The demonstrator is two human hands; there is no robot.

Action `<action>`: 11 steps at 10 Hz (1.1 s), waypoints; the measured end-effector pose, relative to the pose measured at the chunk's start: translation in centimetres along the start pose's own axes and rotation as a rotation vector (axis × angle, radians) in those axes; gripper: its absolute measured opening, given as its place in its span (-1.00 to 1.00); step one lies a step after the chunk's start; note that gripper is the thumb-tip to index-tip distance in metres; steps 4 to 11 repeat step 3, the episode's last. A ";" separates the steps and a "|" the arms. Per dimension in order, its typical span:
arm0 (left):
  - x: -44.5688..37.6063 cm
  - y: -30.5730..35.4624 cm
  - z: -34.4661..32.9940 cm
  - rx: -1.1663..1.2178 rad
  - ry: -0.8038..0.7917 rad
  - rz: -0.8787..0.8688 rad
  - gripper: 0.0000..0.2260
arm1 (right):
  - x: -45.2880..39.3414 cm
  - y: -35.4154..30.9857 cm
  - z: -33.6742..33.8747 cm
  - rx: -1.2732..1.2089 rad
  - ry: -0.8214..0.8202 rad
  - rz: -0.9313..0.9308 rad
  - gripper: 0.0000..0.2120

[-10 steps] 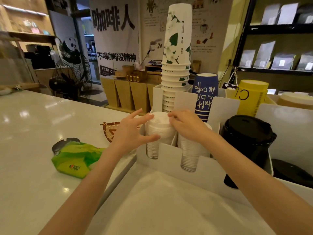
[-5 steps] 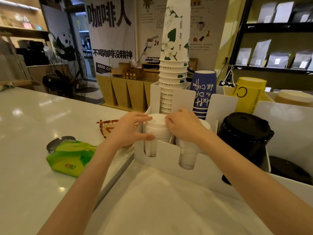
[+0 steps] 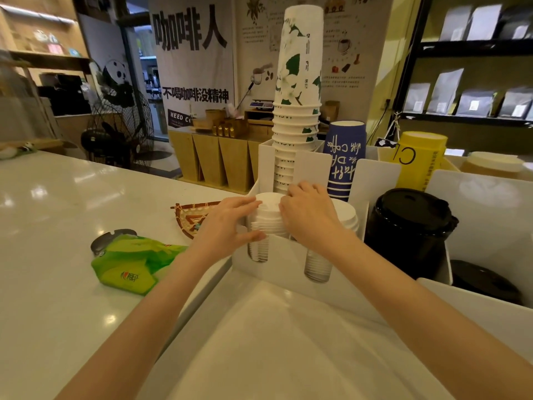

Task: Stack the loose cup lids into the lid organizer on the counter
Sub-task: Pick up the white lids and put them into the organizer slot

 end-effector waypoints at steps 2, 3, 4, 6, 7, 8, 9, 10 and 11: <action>-1.8 1.6 1.3 -0.096 -0.179 0.052 -0.49 | 2.5 2.9 5.8 -0.566 0.155 -0.176 -0.70; -3.6 2.9 2.4 -0.196 -0.353 0.081 -0.46 | 5.7 4.6 13.1 -0.775 0.368 -0.195 -0.70; -3.6 2.9 2.4 -0.196 -0.353 0.081 -0.46 | 5.7 4.6 13.1 -0.775 0.368 -0.195 -0.70; -3.6 2.9 2.4 -0.196 -0.353 0.081 -0.46 | 5.7 4.6 13.1 -0.775 0.368 -0.195 -0.70; -3.6 2.9 2.4 -0.196 -0.353 0.081 -0.46 | 5.7 4.6 13.1 -0.775 0.368 -0.195 -0.70; -3.6 2.9 2.4 -0.196 -0.353 0.081 -0.46 | 5.7 4.6 13.1 -0.775 0.368 -0.195 -0.70; -3.6 2.9 2.4 -0.196 -0.353 0.081 -0.46 | 5.7 4.6 13.1 -0.775 0.368 -0.195 -0.70; -3.6 2.9 2.4 -0.196 -0.353 0.081 -0.46 | 5.7 4.6 13.1 -0.775 0.368 -0.195 -0.70; -3.6 2.9 2.4 -0.196 -0.353 0.081 -0.46 | 5.7 4.6 13.1 -0.775 0.368 -0.195 -0.70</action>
Point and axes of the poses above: each hand's wrist, its own x-axis away from the middle knuckle, its own z-axis out of the back of the hand, y = z × x, the point moved 4 cm from there along -x, towards the middle knuckle, and after that the axes turned 7 degrees about y, right-handed, at the moved point
